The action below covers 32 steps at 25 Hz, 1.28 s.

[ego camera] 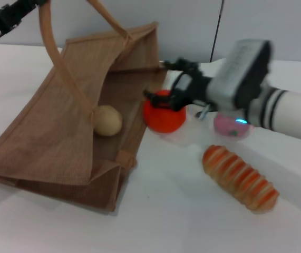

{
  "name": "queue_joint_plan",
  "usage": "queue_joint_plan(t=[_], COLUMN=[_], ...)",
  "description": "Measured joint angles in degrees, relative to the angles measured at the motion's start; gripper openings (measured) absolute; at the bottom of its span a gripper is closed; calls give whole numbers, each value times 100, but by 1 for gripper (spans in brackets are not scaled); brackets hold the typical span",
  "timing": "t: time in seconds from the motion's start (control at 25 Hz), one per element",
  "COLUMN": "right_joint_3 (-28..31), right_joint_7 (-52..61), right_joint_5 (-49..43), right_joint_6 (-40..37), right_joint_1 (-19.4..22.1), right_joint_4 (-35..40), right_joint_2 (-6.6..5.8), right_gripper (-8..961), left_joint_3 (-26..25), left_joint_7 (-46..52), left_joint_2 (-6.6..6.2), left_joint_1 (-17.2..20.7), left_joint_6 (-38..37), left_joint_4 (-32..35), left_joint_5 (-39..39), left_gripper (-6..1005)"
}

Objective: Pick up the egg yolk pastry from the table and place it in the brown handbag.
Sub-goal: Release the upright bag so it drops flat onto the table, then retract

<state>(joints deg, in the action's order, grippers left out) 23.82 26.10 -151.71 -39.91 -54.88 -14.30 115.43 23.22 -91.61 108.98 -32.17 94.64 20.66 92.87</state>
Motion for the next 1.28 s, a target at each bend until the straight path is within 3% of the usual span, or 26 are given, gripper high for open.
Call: queue_joint_plan(t=[0.2,0.28,0.48,0.64,0.72,0.84,1.04,1.28], right_joint_3=[883,1319,1965,2400,2676,3007,3491,3926], right_joint_7=[15,16,-32,-112,-122,-126,-128,-131], right_joint_5=[0,0,4,7,9,11,20,30], right_joint_6=[-1444,-2370,-3929,-4215,-4249,-4271,-4490,-4622], right_joint_1=[612,868,1287,1535,1663,1797,2072,2299], right_joint_4=[662,1070,1587,1621,1624,1630,1642,1682], right_joint_2=[-10,23,39,54,67,80,86,84], right_gripper=[893,893,893,893,893,893,893,893], left_joint_3=[81,77,10,-28,-28,-39,-81,-82], left_joint_7=[-159,-363,-837,-1603,-2330,-3460,-4843,-5284], left_joint_2=[4,18,156,385,579,733,726,743], left_joint_1=[-10,-58,-172,-214,-219,-197,-198,-56], left_joint_6=[-805,-1215,-2201,-2703,-2792,-2906,-2951,-2275], left_joint_4=[-121,-271,-500,-516,-518,-709,-1384,-1704], left_joint_5=[-31,-40,17,190,502,1154,2207,2871], left_gripper=[196,213,411,515,558,622,619,614])
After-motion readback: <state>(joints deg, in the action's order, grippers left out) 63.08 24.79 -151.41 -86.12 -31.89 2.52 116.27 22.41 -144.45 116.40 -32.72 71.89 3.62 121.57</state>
